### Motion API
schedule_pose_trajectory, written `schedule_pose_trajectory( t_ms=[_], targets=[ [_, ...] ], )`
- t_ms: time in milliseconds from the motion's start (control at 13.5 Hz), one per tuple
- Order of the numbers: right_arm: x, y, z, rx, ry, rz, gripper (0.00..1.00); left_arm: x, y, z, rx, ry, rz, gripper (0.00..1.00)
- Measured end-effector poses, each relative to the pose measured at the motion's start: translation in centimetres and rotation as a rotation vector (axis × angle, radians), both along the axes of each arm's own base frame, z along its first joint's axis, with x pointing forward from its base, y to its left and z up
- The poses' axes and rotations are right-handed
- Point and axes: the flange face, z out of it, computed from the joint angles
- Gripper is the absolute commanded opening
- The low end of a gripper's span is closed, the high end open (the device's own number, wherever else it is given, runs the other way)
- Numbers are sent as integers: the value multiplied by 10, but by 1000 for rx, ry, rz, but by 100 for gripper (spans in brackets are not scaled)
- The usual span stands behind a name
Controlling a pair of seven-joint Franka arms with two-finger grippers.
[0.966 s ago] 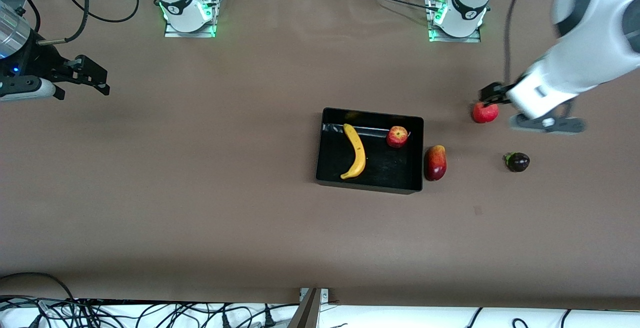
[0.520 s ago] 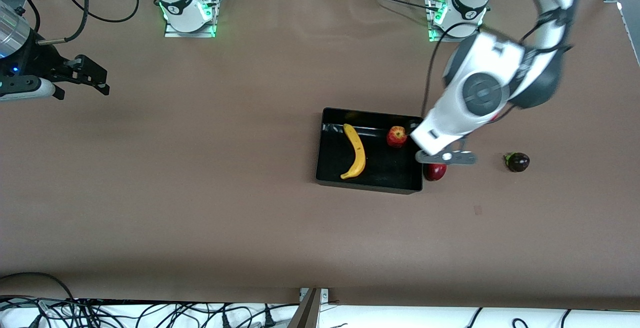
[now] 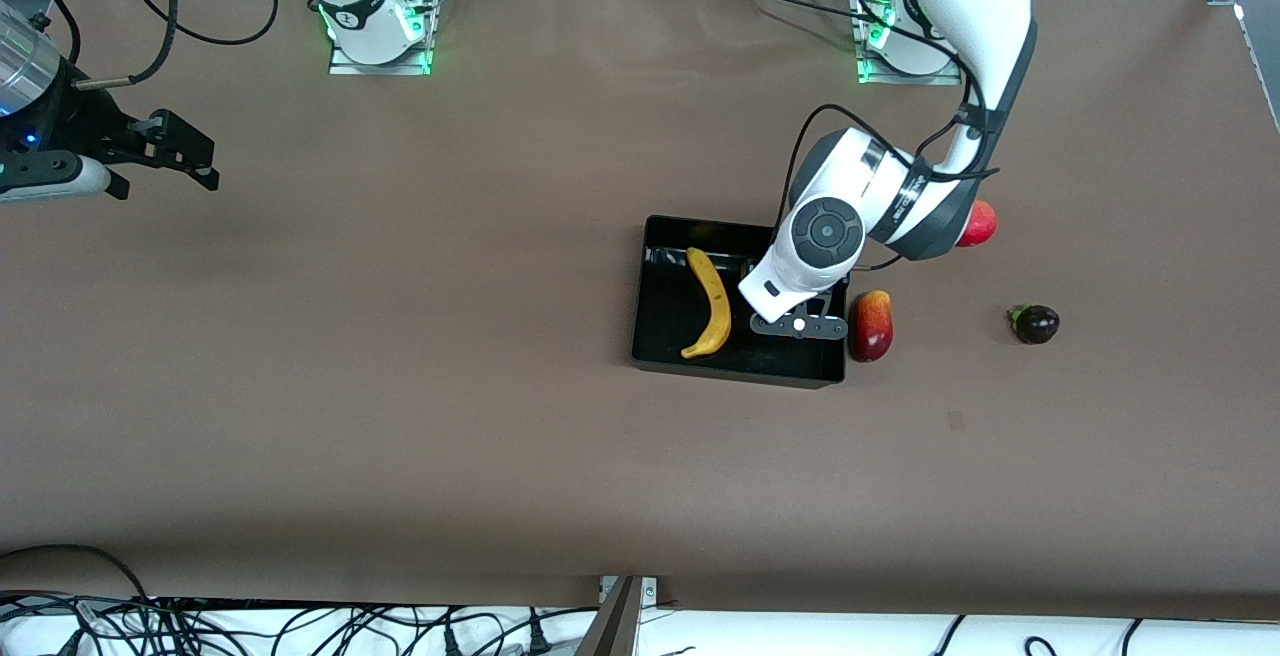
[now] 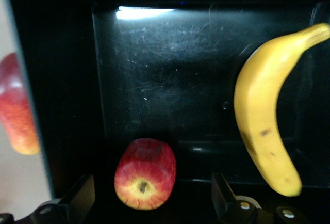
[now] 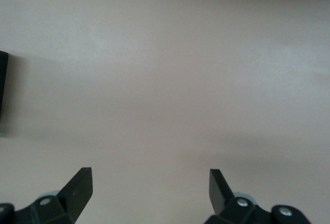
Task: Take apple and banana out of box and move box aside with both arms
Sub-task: 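Lower the left gripper into the box and grasp the red apple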
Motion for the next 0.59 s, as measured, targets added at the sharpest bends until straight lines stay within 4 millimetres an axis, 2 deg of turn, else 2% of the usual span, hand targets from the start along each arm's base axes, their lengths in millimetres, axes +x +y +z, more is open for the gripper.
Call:
schedule_pose_trajectory(
  t_ms=[223, 594],
  targets=[
    [0, 0, 0, 0, 0, 0, 100, -12, 8, -27, 39, 23, -10, 100],
    [0, 0, 0, 0, 0, 0, 100, -29, -13, -60, 61, 38, -16, 100]
  ],
)
